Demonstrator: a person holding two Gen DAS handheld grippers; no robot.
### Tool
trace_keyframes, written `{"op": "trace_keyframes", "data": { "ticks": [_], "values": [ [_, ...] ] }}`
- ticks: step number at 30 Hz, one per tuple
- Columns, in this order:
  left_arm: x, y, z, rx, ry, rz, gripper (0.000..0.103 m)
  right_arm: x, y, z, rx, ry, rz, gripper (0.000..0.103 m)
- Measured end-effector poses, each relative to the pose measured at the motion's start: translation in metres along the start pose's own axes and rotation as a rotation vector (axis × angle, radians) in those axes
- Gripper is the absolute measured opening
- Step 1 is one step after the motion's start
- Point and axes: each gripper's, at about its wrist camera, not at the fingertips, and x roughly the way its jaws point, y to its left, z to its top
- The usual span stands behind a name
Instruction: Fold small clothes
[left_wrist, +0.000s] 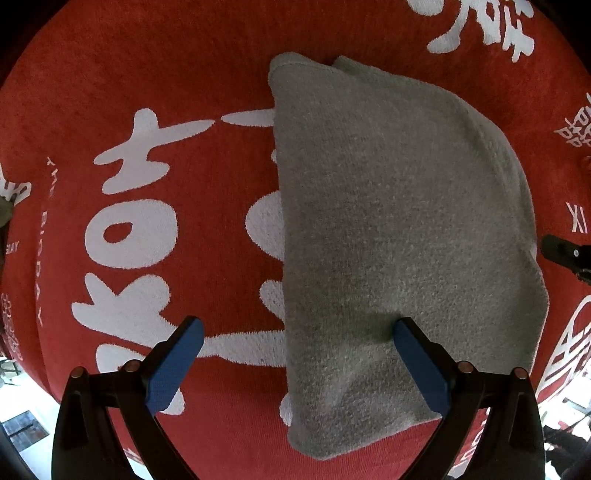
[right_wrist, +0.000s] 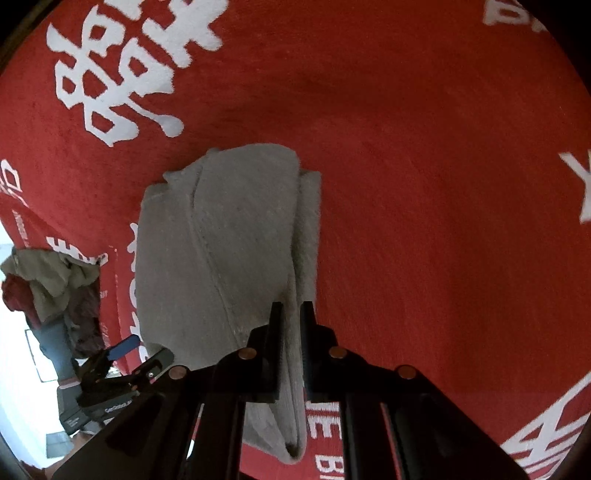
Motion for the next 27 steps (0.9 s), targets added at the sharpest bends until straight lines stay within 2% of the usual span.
{"op": "trace_keyframes", "data": {
  "ticks": [2,5,7,8,12,15,18,23,25,27],
  "values": [
    [0.001,0.001,0.001,0.002,0.002,-0.002,0.103,0.001,-0.001,-0.002,0.005,0.004,-0.002,0.012],
    [0.003,0.001,0.002,0.003,0.005,-0.005,0.103,0.003,-0.001,-0.006,0.01,0.015,0.0,0.021],
    [0.003,0.001,0.003,0.008,0.006,-0.004,0.103,0.004,-0.002,-0.007,0.009,0.019,0.001,0.043],
    [0.004,0.0,0.004,0.014,0.006,-0.001,0.103,0.004,-0.002,-0.007,0.009,0.018,0.003,0.047],
    [0.003,-0.005,0.005,0.038,0.003,0.002,0.103,0.007,0.001,-0.007,0.0,0.027,0.025,0.049],
    [0.003,-0.003,0.006,0.048,0.001,-0.027,0.103,0.009,0.001,-0.006,-0.015,0.037,0.026,0.051],
    [0.004,0.003,0.007,0.039,0.009,-0.051,0.103,0.011,-0.001,-0.004,-0.023,0.044,0.025,0.058],
    [0.003,0.017,0.011,0.028,-0.007,-0.158,0.103,0.014,-0.005,0.002,-0.033,0.046,0.049,0.062],
    [0.008,0.024,0.014,0.025,0.028,-0.287,0.103,0.019,-0.008,0.006,-0.028,0.051,0.097,0.077],
    [0.014,0.03,0.016,0.025,0.066,-0.391,0.103,0.025,-0.015,0.011,0.004,0.057,0.147,0.077]
  ]
}}
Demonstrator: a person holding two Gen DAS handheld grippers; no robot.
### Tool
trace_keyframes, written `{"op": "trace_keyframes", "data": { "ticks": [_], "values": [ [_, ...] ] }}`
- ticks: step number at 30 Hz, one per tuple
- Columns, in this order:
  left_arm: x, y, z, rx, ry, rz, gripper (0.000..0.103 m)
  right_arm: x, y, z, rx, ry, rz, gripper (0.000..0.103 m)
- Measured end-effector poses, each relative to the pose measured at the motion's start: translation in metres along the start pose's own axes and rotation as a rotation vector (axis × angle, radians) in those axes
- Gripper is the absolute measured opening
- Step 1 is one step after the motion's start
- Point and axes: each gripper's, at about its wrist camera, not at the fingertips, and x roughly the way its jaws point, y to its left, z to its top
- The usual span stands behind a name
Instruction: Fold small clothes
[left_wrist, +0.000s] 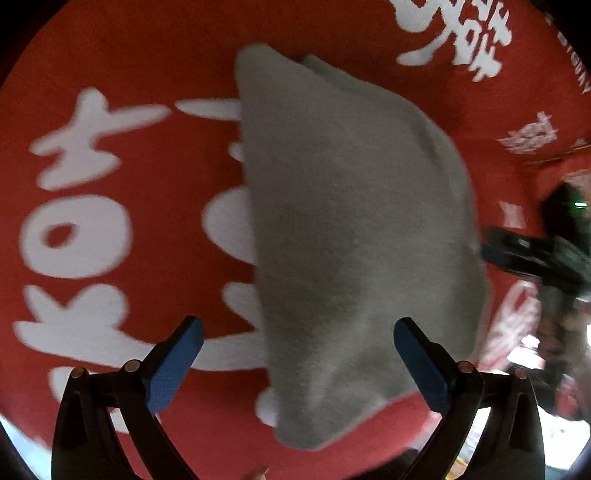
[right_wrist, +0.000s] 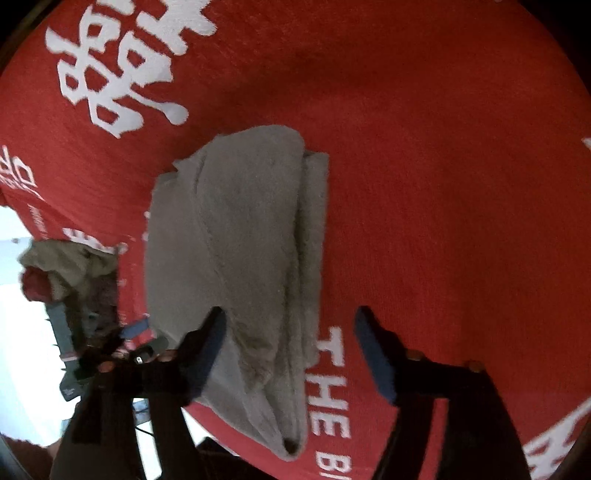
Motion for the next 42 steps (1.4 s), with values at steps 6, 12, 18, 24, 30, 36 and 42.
{"op": "trace_keyframes", "data": {
  "ticks": [6,12,18,24,30,36,42],
  "values": [
    [0.019,0.017,0.003,0.008,0.035,-0.119,0.103,0.008,-0.011,0.01,0.02,-0.003,0.104,0.077],
    [0.028,-0.006,0.003,0.086,0.061,-0.141,0.103,0.02,-0.015,0.017,0.02,0.033,0.123,0.078],
    [0.037,-0.021,0.004,0.149,0.083,-0.092,0.103,0.028,-0.013,0.025,-0.002,0.066,0.172,0.078],
    [0.035,-0.025,0.005,0.132,0.068,-0.089,0.103,0.039,-0.005,0.035,-0.041,0.076,0.245,0.079],
    [0.035,-0.014,0.006,0.078,0.055,-0.087,0.103,0.056,0.004,0.044,-0.082,0.077,0.322,0.079],
    [0.027,-0.01,0.003,0.054,0.012,-0.044,0.074,0.057,-0.002,0.039,0.003,0.07,0.265,0.038],
    [-0.002,0.0,-0.008,0.065,-0.045,-0.086,0.04,0.038,0.009,0.023,0.039,0.004,0.328,0.03]
  ]
}}
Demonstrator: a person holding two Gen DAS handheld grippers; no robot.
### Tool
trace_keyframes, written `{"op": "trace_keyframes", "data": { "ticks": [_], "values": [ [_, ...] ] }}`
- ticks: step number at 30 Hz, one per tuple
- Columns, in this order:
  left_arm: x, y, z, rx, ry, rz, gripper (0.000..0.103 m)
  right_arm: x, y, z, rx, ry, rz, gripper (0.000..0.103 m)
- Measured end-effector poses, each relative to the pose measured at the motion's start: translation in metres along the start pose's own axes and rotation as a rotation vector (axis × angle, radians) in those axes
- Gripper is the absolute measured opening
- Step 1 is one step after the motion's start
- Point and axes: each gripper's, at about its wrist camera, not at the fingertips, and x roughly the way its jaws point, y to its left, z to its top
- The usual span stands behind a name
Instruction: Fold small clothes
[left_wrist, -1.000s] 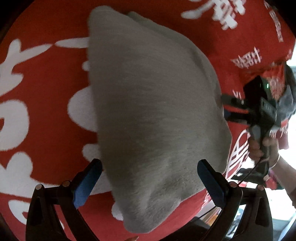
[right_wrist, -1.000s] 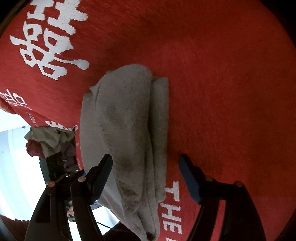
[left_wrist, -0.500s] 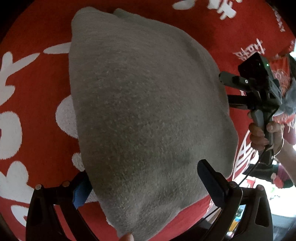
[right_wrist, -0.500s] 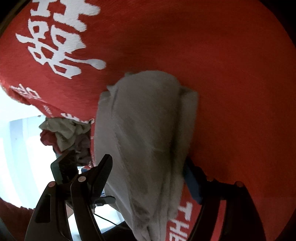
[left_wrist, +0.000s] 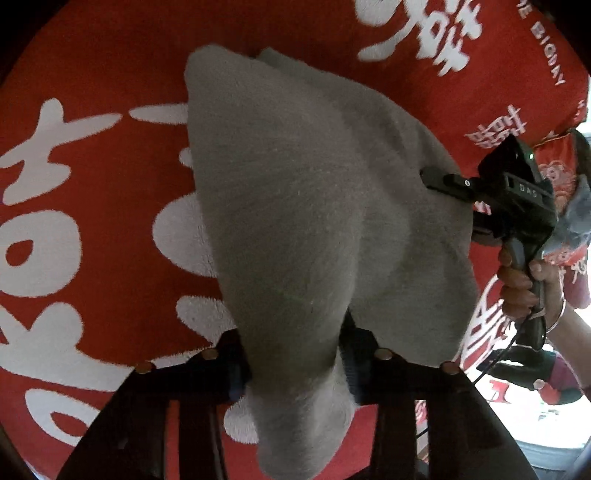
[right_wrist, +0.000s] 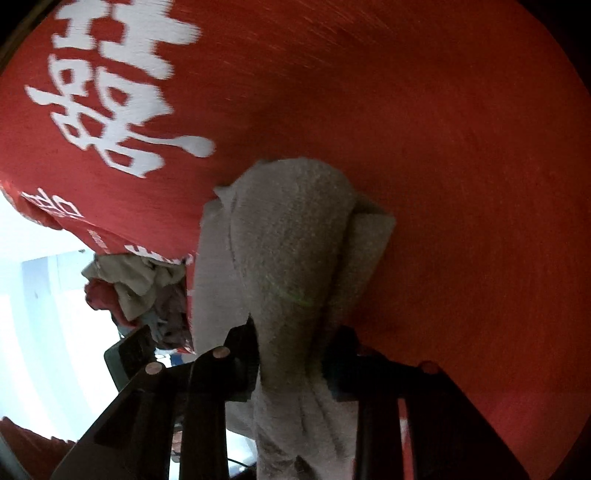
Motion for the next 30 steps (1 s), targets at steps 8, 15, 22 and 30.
{"op": "trace_keyframes", "data": {
  "ticks": [8,15,22,30],
  "values": [
    [-0.04,0.003,-0.024,0.033,-0.065,-0.072,0.04,-0.009,0.036,-0.027,-0.015,-0.039,0.042,0.029],
    [-0.081,0.017,-0.066,0.066,-0.105,-0.056,0.04,0.002,0.077,-0.071,-0.058,-0.057,0.049,0.029],
    [-0.122,0.038,-0.111,0.051,-0.156,0.013,0.04,0.032,0.108,-0.107,-0.098,-0.046,0.085,0.029],
    [-0.091,0.103,-0.151,-0.069,-0.105,0.149,0.04,0.105,0.104,-0.129,-0.138,0.07,-0.058,0.029]
  ]
}}
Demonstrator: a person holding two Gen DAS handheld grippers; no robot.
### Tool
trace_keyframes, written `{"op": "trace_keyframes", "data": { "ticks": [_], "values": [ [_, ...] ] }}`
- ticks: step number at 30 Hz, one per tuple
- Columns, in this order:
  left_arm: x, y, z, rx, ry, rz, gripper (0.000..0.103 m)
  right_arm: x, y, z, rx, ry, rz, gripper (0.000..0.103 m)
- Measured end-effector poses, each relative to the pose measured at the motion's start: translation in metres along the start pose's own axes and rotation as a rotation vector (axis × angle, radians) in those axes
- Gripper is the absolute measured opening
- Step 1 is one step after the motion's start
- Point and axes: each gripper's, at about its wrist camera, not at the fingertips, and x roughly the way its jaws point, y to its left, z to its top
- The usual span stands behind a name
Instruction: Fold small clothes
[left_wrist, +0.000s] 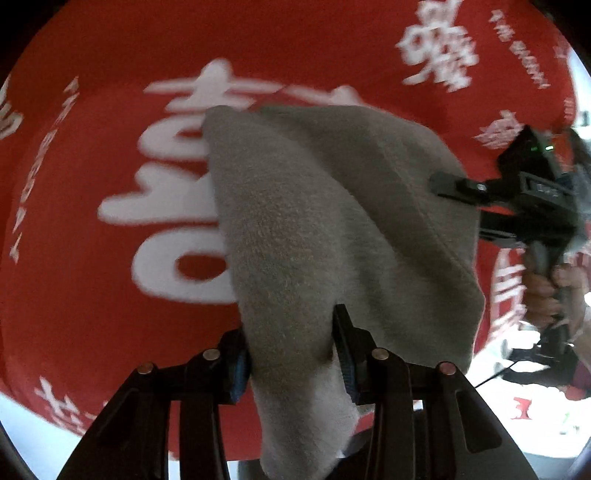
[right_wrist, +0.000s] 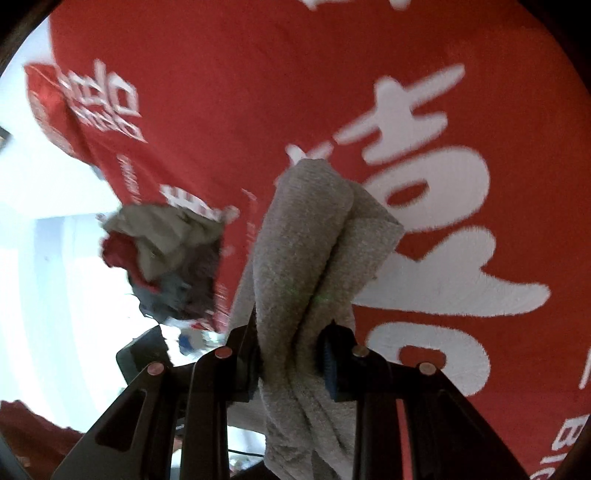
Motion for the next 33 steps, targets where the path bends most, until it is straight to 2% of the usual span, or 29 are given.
{"op": "trace_keyframes", "data": {
  "ticks": [2,5,6,8,10,11,16,18,20,22,23,25,28,31,33],
  "values": [
    [0.006,0.009,-0.005,-0.042,0.014,0.014,0.043,0.009,-0.008,-0.001,0.002,0.015,-0.077,0.033],
    [-0.001,0.016,-0.01,-0.064,-0.011,0.07,0.071,0.001,-0.016,-0.004,0.03,-0.002,-0.223,0.051],
    [-0.006,0.018,-0.011,-0.064,-0.023,0.096,0.075,-0.005,-0.016,-0.006,0.035,-0.008,-0.253,0.062],
    [-0.015,0.019,-0.01,-0.068,-0.043,0.126,0.075,-0.017,-0.01,-0.014,0.026,-0.022,-0.285,0.064],
    [-0.024,0.02,-0.007,-0.075,-0.064,0.147,0.09,-0.03,0.001,-0.026,0.007,-0.029,-0.314,0.064],
    [-0.029,0.02,-0.006,-0.075,-0.08,0.16,0.103,-0.034,0.007,-0.033,0.002,-0.032,-0.321,0.064],
    [-0.049,0.015,0.0,-0.06,-0.127,0.211,0.103,-0.032,0.019,-0.078,0.035,-0.012,-0.246,0.064],
    [-0.054,0.009,0.003,-0.053,-0.143,0.222,0.103,-0.019,0.016,-0.087,0.045,0.01,-0.259,0.064],
    [-0.062,0.005,0.004,-0.051,-0.16,0.194,0.103,-0.006,0.013,-0.091,0.055,0.03,-0.277,0.056],
    [-0.069,0.003,0.005,-0.06,-0.168,0.14,0.103,-0.002,0.018,-0.093,0.027,0.02,-0.305,0.014],
    [-0.071,0.004,0.005,-0.069,-0.171,0.12,0.103,-0.003,0.022,-0.095,0.004,0.01,-0.33,0.013],
    [-0.068,0.005,0.005,-0.078,-0.161,0.13,0.103,-0.007,0.026,-0.099,-0.029,-0.017,-0.395,0.012],
    [-0.057,0.006,0.004,-0.077,-0.117,0.211,0.103,-0.008,0.011,-0.108,-0.044,-0.007,-0.541,0.01],
    [-0.052,0.004,0.0,-0.058,-0.086,0.269,0.103,-0.01,-0.008,-0.115,0.011,-0.009,-0.539,0.01],
    [-0.053,0.002,-0.004,-0.049,-0.076,0.295,0.103,-0.012,-0.006,-0.118,0.006,-0.022,-0.552,0.01]
  ]
}}
